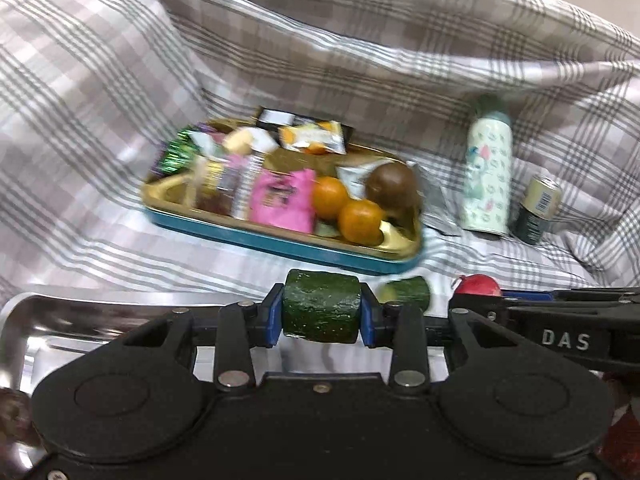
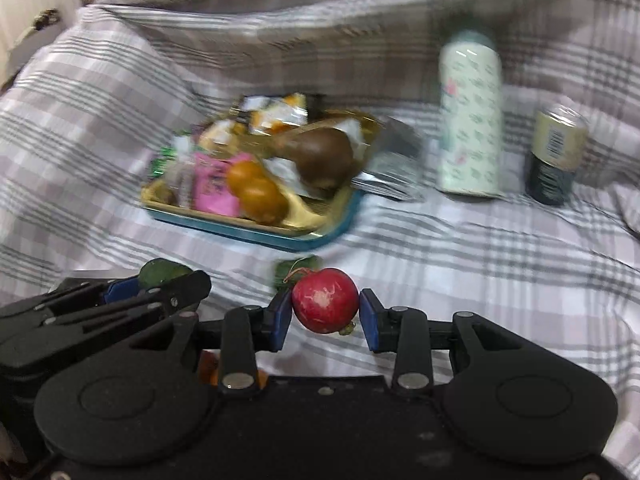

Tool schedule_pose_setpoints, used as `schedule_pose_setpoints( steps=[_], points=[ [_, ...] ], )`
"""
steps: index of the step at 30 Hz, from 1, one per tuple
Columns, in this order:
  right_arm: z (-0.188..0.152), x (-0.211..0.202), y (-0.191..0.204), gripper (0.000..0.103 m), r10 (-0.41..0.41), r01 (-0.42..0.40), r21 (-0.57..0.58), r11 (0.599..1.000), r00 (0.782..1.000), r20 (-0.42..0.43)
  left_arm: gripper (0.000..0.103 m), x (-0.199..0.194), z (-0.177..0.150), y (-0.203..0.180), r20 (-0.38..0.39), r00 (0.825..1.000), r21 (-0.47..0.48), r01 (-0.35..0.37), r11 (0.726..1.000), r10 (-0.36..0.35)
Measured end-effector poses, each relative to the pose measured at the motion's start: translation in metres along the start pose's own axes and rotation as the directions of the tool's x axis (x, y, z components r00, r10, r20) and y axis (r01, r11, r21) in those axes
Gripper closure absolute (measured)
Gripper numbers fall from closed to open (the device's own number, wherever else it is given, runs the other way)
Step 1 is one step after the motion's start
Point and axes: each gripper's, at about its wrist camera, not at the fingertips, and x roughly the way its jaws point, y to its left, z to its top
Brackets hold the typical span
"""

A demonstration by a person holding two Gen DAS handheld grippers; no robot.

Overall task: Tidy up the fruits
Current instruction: 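Carry cucumber slice and radish over the steel tray and release both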

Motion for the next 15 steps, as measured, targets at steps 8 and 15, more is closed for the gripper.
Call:
schedule_pose_setpoints(
  steps=[8,15],
  points=[
    [-0.007,-0.006,0.058,0.065,0.127,-0.125,-0.061,0.990,0.991,0.039,0.058,-0.025,0.001,0.058,-0.018,0.995,-0.009,-0.103,0.995,0.103],
    [-0.023,0.001,0.106,0.065,0.192,-0.191,-0.108,0.976,0.981,0.000,0.058,-0.031,-0.006,0.088,-0.061,0.989,-0.024,-0.140,0.990,0.138]
  ],
)
